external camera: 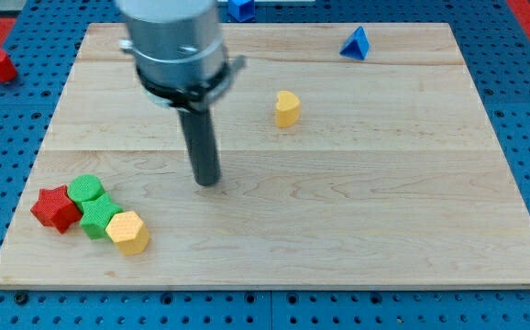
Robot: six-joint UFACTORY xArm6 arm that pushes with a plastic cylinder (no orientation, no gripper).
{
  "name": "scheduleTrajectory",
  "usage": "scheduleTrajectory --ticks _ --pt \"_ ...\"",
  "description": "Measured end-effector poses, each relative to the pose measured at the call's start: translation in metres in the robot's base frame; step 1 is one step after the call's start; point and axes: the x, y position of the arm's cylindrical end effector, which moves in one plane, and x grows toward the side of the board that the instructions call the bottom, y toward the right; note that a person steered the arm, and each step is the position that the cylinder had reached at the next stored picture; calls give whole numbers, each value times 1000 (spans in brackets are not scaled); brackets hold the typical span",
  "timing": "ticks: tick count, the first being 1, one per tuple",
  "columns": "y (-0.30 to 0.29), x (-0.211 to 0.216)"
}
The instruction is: Place hexagon left to the heart
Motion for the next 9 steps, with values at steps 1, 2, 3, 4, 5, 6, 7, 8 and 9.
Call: scheduleTrajectory --ticks 1,2,3,4,5,6,7,8,9 --pt "0 86" --pt "-22 111" --pt "-78 111" --pt "-97 96" --pt "-70 63" --pt "-64 31" --pt "-64 -6" --pt "-54 19" --pt "-87 20"
